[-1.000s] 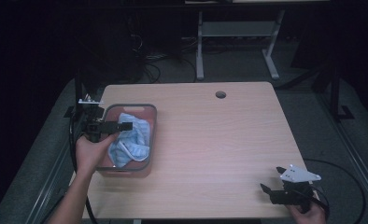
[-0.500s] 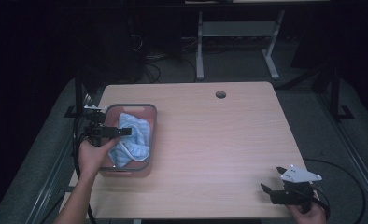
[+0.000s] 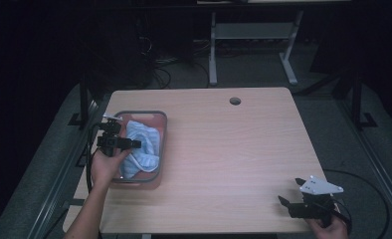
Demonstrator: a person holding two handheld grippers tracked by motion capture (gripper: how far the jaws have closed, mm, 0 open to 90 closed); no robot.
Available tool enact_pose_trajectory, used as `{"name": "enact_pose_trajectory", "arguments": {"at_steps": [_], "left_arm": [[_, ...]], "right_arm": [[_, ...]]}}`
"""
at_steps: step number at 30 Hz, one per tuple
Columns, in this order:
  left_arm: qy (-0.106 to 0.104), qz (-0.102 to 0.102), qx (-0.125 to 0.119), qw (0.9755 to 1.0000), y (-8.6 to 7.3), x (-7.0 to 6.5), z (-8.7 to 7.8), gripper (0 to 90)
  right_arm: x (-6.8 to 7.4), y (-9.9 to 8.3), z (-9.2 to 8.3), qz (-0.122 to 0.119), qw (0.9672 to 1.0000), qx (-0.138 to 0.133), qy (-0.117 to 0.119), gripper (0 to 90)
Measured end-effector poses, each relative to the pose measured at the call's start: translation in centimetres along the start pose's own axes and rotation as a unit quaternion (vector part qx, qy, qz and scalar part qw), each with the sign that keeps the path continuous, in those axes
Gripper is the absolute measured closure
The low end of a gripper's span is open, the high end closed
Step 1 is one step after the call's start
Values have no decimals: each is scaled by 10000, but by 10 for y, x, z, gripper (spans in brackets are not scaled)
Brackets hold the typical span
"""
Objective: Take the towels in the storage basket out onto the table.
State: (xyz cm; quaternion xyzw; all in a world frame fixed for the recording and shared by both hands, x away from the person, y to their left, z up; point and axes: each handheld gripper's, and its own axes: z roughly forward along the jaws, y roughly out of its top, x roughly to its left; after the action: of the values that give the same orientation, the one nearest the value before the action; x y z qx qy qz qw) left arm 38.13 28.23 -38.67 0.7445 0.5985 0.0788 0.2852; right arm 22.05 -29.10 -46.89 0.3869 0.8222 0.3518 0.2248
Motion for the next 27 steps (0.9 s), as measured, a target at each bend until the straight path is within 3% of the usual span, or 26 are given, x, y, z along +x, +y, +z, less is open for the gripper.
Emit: {"name": "enact_pose_trajectory", "arguments": {"at_steps": [5,6,11,20,27], "left_arm": [[127,74,209,9997,-1,0,5,482],[157,123,230,9995,-1,-1,6,542],[208,129,199,9995,-1,-1,5,611],[180,333,542,9978,-2,-3,11,728],[18,392,322,9987,-6,-5,0,739]], "right_arm": [[0,0,0,-6,10000,-1,4,149],[0,0,0,0,10000,-7,2,149],[0,0,0,-6,10000,-8,5,149],[-1,-1,2,18,10000,4,27,149],[-3,-2,2,44,10000,12,2,149]]}}
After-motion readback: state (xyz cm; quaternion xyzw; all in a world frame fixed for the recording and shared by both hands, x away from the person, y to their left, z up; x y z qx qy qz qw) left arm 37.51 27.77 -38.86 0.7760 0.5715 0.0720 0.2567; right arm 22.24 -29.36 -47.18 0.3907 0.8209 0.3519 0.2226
